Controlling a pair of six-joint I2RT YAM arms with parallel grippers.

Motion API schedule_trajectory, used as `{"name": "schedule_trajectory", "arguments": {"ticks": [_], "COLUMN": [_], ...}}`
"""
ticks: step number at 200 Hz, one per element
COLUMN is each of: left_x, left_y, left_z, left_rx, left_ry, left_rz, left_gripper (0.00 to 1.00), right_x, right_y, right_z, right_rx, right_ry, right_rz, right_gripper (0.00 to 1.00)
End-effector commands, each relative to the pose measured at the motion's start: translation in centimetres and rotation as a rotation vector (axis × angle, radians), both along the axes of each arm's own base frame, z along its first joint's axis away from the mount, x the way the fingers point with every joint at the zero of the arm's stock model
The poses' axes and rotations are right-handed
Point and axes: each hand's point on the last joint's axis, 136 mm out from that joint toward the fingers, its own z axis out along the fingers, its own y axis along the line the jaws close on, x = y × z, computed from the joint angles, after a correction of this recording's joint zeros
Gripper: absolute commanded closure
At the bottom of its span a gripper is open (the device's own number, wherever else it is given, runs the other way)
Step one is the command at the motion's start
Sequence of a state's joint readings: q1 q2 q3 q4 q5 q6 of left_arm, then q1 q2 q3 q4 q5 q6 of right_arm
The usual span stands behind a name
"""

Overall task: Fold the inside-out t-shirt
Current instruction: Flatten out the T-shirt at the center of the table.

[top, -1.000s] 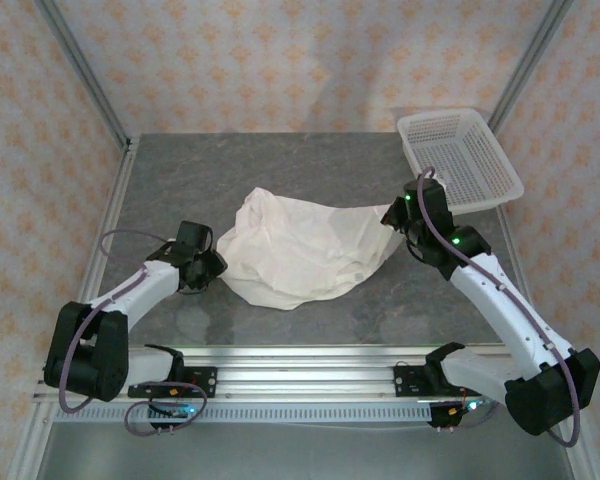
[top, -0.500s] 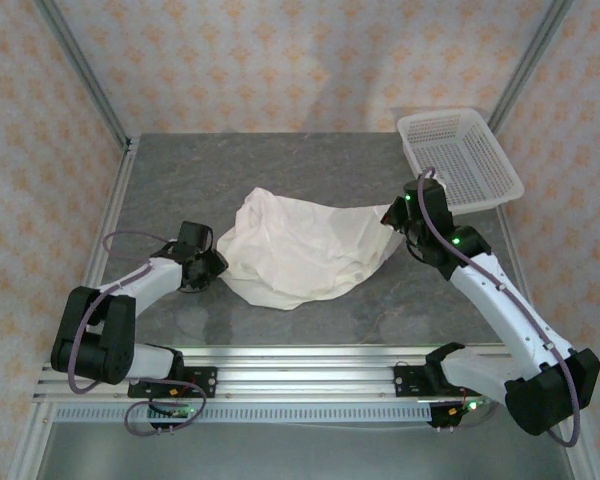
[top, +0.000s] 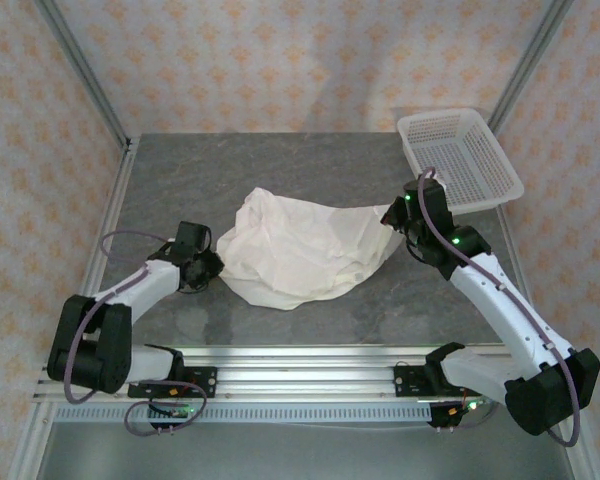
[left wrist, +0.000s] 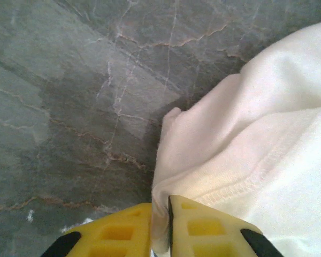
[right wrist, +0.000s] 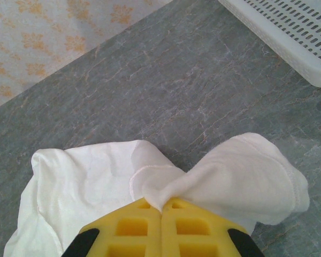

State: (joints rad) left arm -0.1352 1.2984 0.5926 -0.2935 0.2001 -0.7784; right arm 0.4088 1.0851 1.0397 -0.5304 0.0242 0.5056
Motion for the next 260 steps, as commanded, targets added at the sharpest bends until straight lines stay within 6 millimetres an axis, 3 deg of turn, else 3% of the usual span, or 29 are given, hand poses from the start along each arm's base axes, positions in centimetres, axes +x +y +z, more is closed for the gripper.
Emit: {"name": "schedule_trajectory", "arguments": {"ticks": [1, 7, 37, 57, 69, 84, 99, 111, 123, 136, 153, 173, 200, 216, 239, 260], "left_x": [0.1, 0.1, 0.5, 1.0, 1.4, 1.1, -0.8, -3.0, -5.5, -7.9, -10.7, -13.3, -16.2, -17.0, -15.4, -10.8], "left_y": [1.0, 1.1, 0.9, 1.6, 2.3, 3.5, 4.7, 5.9, 7.4, 9.1, 10.3, 10.4, 11.0, 11.3, 11.3, 10.4], "left_z": [1.9, 2.2, 4.1, 9.1, 14.8, 24.2, 34.5, 41.5, 46.7, 50.2, 52.8, 54.9, 56.2, 56.6, 56.2, 54.5], "left_rx": [0.051, 0.054, 0.038, 0.041, 0.05, 0.079, 0.147, 0.206, 0.271, 0.333, 0.378, 0.351, 0.337, 0.347, 0.369, 0.367], "left_ry": [-0.031, -0.034, -0.069, -0.171, -0.285, -0.456, -0.63, -0.77, -0.883, -0.97, -1.049, -1.147, -1.228, -1.248, -1.212, -1.125], "left_rz": [0.006, 0.007, 0.0, 0.02, 0.033, 0.062, 0.083, 0.116, 0.176, 0.261, 0.323, 0.346, 0.395, 0.416, 0.407, 0.347], "left_gripper": [0.96, 1.0, 1.0, 1.0, 1.0, 1.0, 1.0, 1.0, 1.0, 1.0, 1.0, 1.0, 1.0, 1.0, 1.0, 1.0], "right_x": [0.2, 0.2, -0.1, -0.7, -1.3, -2.4, -4.1, -5.7, -7.3, -9.0, -11.4, -14.5, -18.4, -19.5, -17.9, -13.1], "right_y": [0.1, 0.1, 0.0, -0.6, -1.0, -1.4, -2.0, -2.7, -3.4, -3.7, -3.6, -3.3, -1.9, -1.4, -1.8, -2.3], "right_z": [0.9, 1.0, 1.5, 4.1, 6.8, 11.6, 17.2, 21.2, 24.4, 26.8, 29.5, 32.5, 36.0, 37.1, 37.0, 34.7], "right_rx": [0.025, 0.028, 0.028, 0.019, 0.02, 0.048, 0.088, 0.112, 0.134, 0.16, 0.197, 0.242, 0.299, 0.324, 0.327, 0.283], "right_ry": [-0.025, -0.025, -0.032, -0.084, -0.144, -0.253, -0.382, -0.472, -0.548, -0.619, -0.723, -0.846, -0.988, -1.026, -1.001, -0.866], "right_rz": [-0.007, -0.006, -0.005, -0.006, 0.005, 0.016, 0.025, 0.023, 0.026, 0.048, 0.109, 0.194, 0.362, 0.41, 0.35, 0.209], "right_gripper": [1.0, 1.0, 1.0, 1.0, 1.0, 1.0, 1.0, 1.0, 1.0, 1.0, 1.0, 1.0, 1.0, 1.0, 1.0, 1.0]}}
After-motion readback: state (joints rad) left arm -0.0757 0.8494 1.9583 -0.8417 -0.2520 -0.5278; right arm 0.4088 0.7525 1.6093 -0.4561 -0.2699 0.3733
